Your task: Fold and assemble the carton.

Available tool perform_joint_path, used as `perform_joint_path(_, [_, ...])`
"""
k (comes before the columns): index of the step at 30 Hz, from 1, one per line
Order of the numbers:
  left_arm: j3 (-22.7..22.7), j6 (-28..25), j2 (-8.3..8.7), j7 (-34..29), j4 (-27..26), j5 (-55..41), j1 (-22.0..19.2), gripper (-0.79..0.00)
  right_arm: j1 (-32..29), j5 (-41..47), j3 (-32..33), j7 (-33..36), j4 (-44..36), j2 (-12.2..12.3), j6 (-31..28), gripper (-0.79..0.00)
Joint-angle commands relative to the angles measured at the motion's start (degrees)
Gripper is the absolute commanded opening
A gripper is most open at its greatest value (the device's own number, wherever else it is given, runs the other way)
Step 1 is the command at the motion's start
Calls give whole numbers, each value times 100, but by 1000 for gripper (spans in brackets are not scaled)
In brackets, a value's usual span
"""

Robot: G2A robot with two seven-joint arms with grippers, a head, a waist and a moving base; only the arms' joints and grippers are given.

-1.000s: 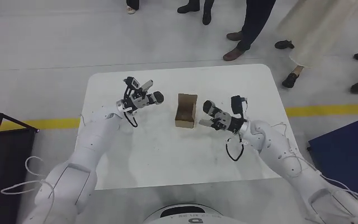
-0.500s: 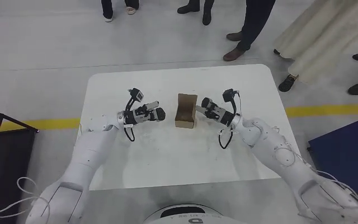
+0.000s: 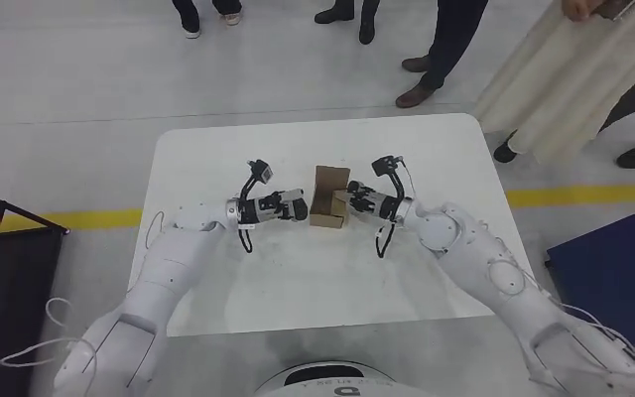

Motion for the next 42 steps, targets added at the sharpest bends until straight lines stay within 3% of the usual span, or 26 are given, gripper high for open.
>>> perform_joint_path(1, [33, -7, 2, 8, 7, -18, -12, 0, -73, -62, 60, 90, -195, 18, 182, -403])
perform_joint_path(7, [73, -41, 31, 41, -7, -77, -33, 0, -326, -384, 286, 304, -874, 96, 888, -413])
perform_joint_path(10, [86, -77, 50, 77, -11, -91, -32, 0, -529, -517, 469, 305, -1242, 155, 1075, -363])
perform_joint_path(18, [161, -166, 84, 167, 8, -95, -38, 0, -1107, -704, 939, 703, -1965, 321, 1277, -456])
perform_joint_path(25, [255, -188, 95, 189, 14, -139, -63, 0, -1168, -601, 976, 922, -2004, 302, 1272, -502])
perform_joint_path(34, [343, -221, 129, 222, -51, -198, -61, 0, -942, -647, 773, 936, -1870, 175, 1364, -468])
perform_joint_path(42, [382, -218, 189, 218, -181, -277, -6, 0, -766, -951, 624, 1028, -1723, 84, 1701, -511])
